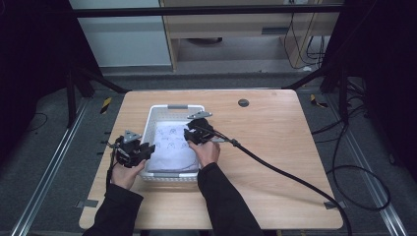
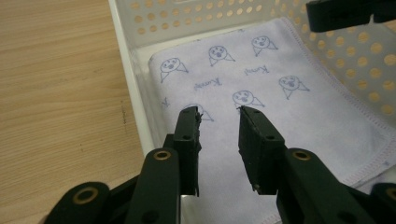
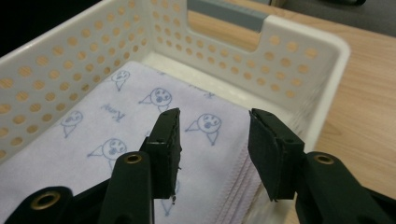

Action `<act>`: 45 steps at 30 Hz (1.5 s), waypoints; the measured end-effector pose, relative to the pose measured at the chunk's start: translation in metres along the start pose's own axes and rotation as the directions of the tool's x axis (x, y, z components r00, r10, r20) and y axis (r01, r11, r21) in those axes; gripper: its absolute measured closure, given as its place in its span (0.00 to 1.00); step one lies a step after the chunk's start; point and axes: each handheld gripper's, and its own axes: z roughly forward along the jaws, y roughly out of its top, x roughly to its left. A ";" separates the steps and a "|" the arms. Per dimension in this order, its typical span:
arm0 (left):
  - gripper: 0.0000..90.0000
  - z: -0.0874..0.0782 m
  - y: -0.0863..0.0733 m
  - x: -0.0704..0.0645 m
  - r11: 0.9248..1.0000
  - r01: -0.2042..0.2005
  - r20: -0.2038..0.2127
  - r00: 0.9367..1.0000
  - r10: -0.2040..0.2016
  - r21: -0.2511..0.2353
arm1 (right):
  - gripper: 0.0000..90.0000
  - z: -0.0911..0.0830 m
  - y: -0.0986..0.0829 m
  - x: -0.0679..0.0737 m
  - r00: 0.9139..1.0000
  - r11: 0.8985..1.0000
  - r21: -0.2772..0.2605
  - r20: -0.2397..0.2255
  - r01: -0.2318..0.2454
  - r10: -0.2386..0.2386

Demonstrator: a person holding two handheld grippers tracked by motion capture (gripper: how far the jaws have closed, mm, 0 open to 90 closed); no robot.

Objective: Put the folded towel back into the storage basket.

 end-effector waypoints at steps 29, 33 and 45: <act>0.42 -0.024 0.003 -0.004 0.997 -0.015 0.067 0.998 0.021 -0.081 | 0.21 -0.113 -0.014 -0.075 0.998 0.993 -0.121 -0.060 -0.004 -0.004; 0.37 -0.024 0.002 -0.002 0.997 -0.030 0.054 0.998 0.034 -0.076 | 0.20 -0.127 -0.030 -0.095 0.998 0.992 -0.120 -0.059 -0.032 0.025; 0.32 -0.025 -0.004 0.005 0.996 -0.055 0.049 0.997 0.059 -0.074 | 0.17 -0.159 -0.082 -0.149 0.995 0.984 -0.149 -0.031 -0.093 0.090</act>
